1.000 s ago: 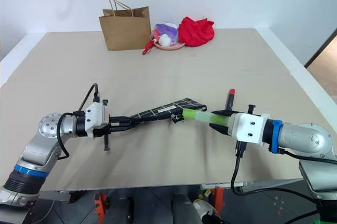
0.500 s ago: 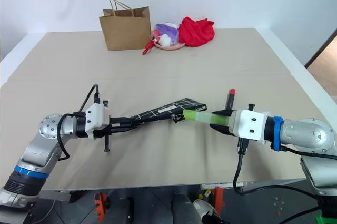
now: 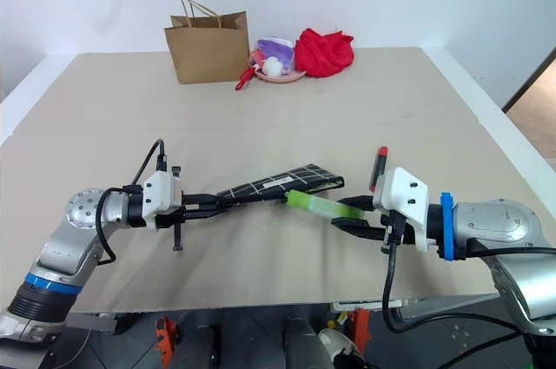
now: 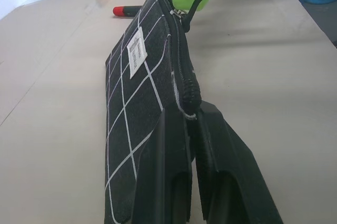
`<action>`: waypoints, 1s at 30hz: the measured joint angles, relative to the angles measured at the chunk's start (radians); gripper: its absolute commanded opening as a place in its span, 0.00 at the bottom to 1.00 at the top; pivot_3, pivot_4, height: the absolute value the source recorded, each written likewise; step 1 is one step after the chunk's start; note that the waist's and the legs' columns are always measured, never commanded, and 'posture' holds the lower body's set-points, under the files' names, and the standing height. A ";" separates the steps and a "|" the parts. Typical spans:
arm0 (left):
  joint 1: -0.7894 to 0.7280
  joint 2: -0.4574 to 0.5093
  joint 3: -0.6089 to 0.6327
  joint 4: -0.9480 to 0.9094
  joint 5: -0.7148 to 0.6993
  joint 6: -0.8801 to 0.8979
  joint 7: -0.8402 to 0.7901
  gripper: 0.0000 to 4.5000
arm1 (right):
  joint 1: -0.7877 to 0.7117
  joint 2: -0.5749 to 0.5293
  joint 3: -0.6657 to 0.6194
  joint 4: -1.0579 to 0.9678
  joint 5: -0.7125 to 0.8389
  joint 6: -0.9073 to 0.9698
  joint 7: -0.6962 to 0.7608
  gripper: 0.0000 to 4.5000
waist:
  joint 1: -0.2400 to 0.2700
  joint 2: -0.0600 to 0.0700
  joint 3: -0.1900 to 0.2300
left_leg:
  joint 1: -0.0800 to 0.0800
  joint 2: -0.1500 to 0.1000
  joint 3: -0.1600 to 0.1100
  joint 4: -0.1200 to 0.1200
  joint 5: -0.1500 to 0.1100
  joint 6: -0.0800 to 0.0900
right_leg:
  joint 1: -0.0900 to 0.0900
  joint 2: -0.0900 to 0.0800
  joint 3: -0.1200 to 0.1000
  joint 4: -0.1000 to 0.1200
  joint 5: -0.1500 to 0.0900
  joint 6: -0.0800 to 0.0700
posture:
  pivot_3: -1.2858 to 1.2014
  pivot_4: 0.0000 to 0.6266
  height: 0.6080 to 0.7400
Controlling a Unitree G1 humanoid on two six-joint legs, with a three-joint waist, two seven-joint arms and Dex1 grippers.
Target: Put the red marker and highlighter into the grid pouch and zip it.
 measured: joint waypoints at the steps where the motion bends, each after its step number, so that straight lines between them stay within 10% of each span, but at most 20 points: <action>1: 0.000 0.000 0.000 0.000 0.000 0.000 0.000 0.00 | 0.000 0.000 -0.001 0.000 0.003 0.008 -0.001 0.24 | 0.000 0.000 0.000 | 0.000 0.000 0.000 0.000 0.000 0.000 | 0.000 0.000 0.000 0.000 0.000 0.000 | 0.52 0.24 1.00; 30: 0.011 0.000 0.000 0.000 0.001 -0.012 0.000 0.00 | -0.056 -0.027 -0.019 0.025 0.143 0.270 -0.004 0.24 | 0.000 0.000 0.000 | 0.000 0.000 0.000 0.000 0.000 0.000 | 0.000 0.000 0.000 0.000 0.000 0.001 | 0.52 0.24 1.00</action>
